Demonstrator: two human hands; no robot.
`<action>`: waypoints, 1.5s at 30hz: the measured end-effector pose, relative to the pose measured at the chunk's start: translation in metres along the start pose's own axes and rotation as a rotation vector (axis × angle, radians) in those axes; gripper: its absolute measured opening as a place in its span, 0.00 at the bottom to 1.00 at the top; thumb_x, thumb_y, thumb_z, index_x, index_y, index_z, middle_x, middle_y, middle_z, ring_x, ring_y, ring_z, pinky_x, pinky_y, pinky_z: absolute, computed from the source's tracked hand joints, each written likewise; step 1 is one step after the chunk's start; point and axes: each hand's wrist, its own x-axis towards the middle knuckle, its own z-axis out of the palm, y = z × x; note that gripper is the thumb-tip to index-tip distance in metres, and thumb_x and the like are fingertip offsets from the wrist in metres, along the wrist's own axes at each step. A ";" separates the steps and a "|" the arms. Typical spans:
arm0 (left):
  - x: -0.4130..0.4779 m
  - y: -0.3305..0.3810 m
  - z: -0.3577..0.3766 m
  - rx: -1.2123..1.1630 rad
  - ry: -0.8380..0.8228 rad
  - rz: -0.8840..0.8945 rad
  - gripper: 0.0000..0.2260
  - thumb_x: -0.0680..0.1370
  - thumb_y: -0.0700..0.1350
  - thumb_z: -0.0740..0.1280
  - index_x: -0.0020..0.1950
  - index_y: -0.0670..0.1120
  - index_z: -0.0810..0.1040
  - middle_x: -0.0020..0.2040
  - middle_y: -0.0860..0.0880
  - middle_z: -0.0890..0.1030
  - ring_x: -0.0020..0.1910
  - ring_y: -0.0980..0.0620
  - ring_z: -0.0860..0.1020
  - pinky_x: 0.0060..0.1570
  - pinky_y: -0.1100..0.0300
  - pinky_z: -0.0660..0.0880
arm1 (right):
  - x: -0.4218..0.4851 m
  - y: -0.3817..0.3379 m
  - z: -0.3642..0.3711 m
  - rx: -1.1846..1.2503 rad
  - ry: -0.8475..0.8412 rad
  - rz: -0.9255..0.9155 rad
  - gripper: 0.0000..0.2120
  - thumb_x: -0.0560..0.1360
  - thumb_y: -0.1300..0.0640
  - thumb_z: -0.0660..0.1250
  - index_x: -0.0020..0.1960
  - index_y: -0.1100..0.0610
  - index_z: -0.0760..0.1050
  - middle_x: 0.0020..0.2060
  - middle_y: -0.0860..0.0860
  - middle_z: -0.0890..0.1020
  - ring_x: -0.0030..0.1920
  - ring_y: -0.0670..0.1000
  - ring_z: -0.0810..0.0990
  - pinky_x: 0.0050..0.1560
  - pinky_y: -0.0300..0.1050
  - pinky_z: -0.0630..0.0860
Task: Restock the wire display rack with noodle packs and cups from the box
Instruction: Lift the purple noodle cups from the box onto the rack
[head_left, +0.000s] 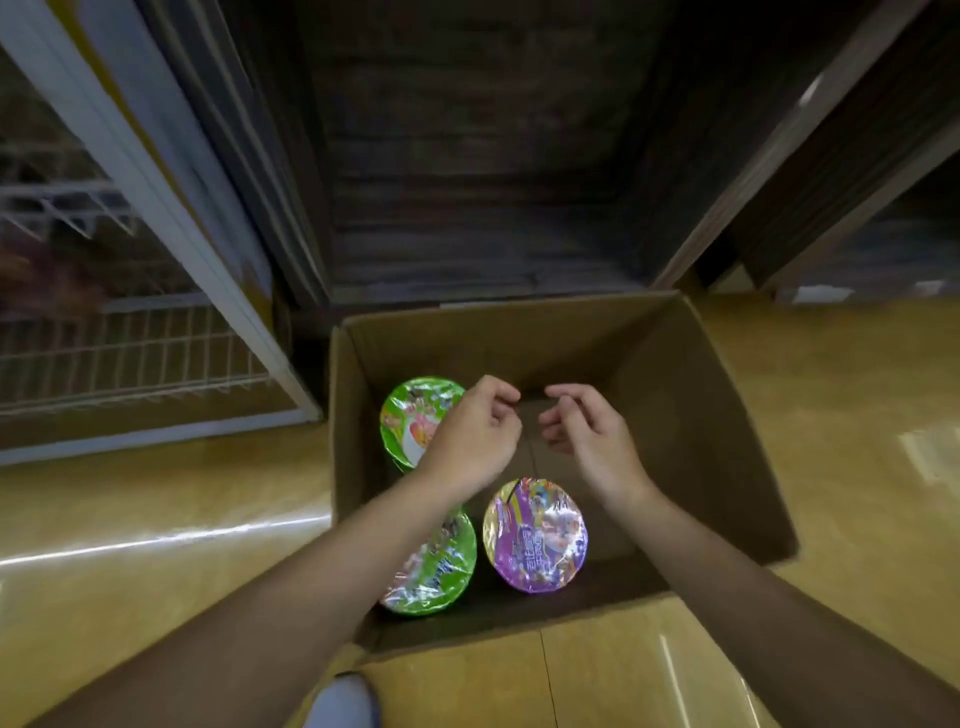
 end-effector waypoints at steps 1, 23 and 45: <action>0.008 -0.018 0.011 0.061 -0.054 0.010 0.08 0.79 0.39 0.61 0.54 0.50 0.73 0.44 0.54 0.75 0.43 0.56 0.74 0.41 0.65 0.68 | 0.008 0.021 0.003 -0.022 -0.019 0.010 0.09 0.83 0.61 0.57 0.56 0.56 0.77 0.40 0.52 0.80 0.35 0.39 0.78 0.41 0.34 0.76; 0.032 -0.117 0.075 0.780 -0.530 0.030 0.08 0.77 0.37 0.64 0.51 0.45 0.66 0.58 0.42 0.77 0.58 0.43 0.76 0.46 0.60 0.69 | 0.088 0.190 -0.003 -0.990 -0.793 0.574 0.07 0.78 0.65 0.66 0.55 0.61 0.75 0.48 0.54 0.77 0.54 0.55 0.78 0.57 0.51 0.77; 0.052 -0.043 0.052 -0.446 -0.189 -0.281 0.16 0.78 0.62 0.62 0.54 0.52 0.79 0.44 0.51 0.85 0.43 0.53 0.82 0.44 0.55 0.76 | 0.078 0.099 -0.044 -0.297 -0.116 0.205 0.06 0.79 0.56 0.66 0.51 0.59 0.78 0.42 0.56 0.81 0.41 0.59 0.82 0.25 0.41 0.78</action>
